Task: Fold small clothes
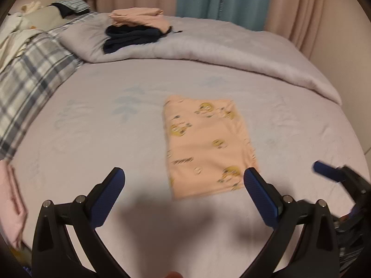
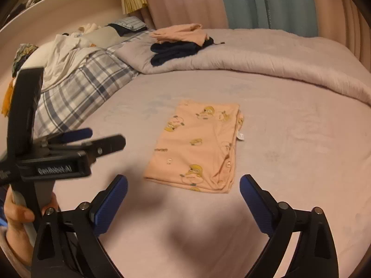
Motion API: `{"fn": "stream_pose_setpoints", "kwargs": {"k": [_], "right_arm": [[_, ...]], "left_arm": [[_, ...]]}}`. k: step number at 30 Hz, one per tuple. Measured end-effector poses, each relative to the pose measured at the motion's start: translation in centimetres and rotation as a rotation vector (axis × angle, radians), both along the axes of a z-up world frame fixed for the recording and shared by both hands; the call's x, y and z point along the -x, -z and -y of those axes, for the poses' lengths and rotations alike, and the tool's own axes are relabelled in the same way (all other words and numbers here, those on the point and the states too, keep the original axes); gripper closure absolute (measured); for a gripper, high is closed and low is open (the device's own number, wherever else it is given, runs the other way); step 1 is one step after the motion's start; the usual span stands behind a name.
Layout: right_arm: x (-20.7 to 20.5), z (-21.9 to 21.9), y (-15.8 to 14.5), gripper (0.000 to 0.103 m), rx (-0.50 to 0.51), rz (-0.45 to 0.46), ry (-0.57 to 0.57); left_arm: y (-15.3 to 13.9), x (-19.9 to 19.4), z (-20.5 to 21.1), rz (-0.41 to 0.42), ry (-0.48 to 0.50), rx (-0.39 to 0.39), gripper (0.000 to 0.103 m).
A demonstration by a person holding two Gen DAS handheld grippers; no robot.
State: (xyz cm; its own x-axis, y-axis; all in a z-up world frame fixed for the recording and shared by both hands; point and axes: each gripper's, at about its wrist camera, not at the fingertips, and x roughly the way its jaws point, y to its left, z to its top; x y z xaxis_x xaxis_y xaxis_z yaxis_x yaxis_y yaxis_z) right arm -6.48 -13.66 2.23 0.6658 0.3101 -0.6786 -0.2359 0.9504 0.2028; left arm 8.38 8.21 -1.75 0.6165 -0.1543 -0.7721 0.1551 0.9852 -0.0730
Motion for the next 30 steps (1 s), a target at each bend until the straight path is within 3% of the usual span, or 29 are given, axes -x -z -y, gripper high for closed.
{"fn": "stream_pose_setpoints", "kwargs": {"k": [6,15,30], "right_arm": [[0.8,-0.9,-1.8,0.001,0.004,0.046,0.023],[-0.5,-1.6,0.5,0.001,0.031,-0.026,0.091],[0.0,-1.8,-0.4,0.001,0.036,-0.009,0.09]], "left_arm": [[-0.7,1.9,-1.6,-0.001,-0.045,-0.013,0.001],[-0.1,2.9,-2.6,-0.02,-0.082,-0.03,0.001],[-0.5,3.4,-2.6,0.0,-0.11,-0.068,0.001]]}}
